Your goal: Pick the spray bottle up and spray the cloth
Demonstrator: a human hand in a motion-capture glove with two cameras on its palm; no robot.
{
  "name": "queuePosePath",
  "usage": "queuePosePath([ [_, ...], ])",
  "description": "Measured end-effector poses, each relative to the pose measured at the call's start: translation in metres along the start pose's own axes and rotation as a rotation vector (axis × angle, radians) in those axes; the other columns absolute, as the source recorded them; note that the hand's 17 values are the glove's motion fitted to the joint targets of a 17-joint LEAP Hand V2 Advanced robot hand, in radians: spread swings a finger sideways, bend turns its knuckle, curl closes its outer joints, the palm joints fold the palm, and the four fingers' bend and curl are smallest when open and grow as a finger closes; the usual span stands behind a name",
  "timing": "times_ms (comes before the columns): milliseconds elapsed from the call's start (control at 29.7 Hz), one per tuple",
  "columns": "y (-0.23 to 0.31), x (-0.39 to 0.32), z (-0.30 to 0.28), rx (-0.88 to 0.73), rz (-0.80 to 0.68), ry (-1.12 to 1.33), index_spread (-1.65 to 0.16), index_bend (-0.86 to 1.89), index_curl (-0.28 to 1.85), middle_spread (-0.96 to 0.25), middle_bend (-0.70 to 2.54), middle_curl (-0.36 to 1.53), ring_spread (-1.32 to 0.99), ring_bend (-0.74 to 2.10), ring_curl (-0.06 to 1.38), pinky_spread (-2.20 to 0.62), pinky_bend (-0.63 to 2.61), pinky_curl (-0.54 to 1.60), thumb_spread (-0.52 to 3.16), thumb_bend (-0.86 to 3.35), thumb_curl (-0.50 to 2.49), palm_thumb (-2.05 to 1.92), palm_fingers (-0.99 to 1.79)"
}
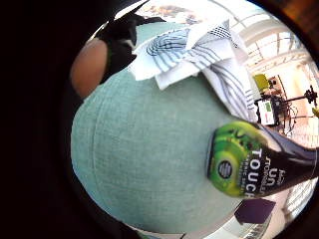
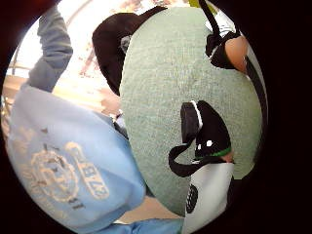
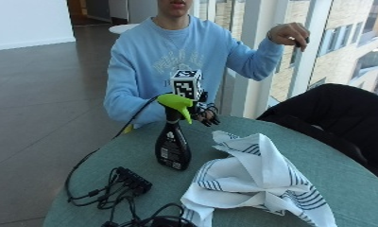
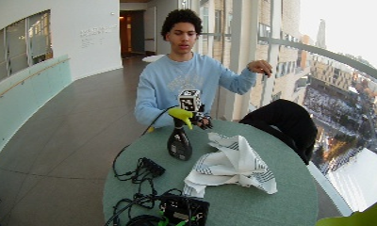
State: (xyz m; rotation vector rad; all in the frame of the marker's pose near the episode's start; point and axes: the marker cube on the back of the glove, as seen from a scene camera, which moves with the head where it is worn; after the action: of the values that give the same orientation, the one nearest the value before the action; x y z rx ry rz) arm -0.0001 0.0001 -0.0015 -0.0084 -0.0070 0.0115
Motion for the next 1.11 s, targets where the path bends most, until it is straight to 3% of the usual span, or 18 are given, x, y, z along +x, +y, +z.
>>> queuePosePath([
  [437,-0.015,0.011,-0.004,-0.033,0.007,-0.012,-0.28,0.35,0.27,-0.1,0.33,0.23,-0.06,0.23,0.19,0.18,0.18,0.18,0.92,0.36,0.21,0.62,0.75],
  [874,-0.023,0.018,-0.003,-0.044,0.015,-0.02,-0.33,0.16,0.29,-0.11,0.31,0.3,-0.07,0.23,0.24,0.2,0.18,0.23,1.11,0.28,0.27,0.65,0.72],
  [1110,0.0,0.027,-0.008,-0.04,0.036,-0.049,-0.35,0.14,0.29,-0.11,0.31,0.33,-0.07,0.25,0.26,0.21,0.18,0.25,1.15,0.24,0.3,0.66,0.72],
])
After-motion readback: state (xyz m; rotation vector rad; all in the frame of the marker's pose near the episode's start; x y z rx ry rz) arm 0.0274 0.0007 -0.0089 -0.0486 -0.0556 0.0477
